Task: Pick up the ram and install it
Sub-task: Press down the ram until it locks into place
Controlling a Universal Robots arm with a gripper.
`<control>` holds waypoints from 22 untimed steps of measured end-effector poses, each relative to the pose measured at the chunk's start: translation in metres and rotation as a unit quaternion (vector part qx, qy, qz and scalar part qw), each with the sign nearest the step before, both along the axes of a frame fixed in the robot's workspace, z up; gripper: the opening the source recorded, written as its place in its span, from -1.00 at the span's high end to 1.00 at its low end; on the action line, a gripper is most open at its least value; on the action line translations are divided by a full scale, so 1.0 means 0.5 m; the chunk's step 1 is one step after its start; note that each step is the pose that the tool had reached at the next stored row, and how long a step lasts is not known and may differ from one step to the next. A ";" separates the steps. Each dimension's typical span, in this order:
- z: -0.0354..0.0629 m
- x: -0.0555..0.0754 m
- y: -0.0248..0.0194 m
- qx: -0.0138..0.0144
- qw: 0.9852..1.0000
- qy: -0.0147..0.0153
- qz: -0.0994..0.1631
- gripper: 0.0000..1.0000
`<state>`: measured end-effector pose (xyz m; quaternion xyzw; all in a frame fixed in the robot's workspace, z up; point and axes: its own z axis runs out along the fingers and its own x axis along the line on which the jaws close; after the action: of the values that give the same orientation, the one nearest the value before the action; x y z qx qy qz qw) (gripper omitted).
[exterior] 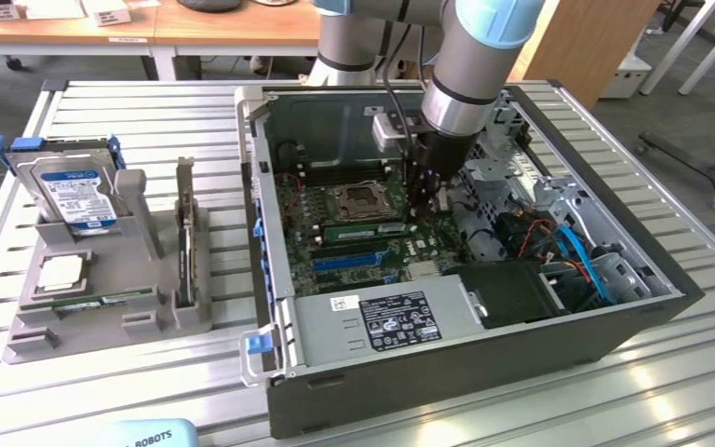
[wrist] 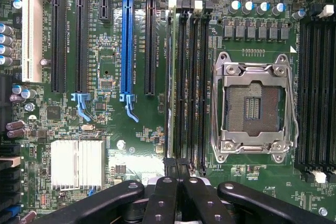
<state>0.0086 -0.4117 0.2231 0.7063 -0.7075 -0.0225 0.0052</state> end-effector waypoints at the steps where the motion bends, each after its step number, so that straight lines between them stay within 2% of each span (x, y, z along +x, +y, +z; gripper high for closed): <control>1: 0.000 0.000 0.0000 0.000 1.000 0.000 0.000 0.80; 7: 0.002 0.000 0.0004 0.001 1.000 0.000 0.000 0.80; 16: 0.029 0.000 0.0001 0.000 1.000 0.000 0.000 0.80; 22: 0.031 0.000 0.0001 0.000 1.000 0.000 0.000 0.80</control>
<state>0.0086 -0.4117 0.2388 0.7063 -0.7076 -0.0226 0.0050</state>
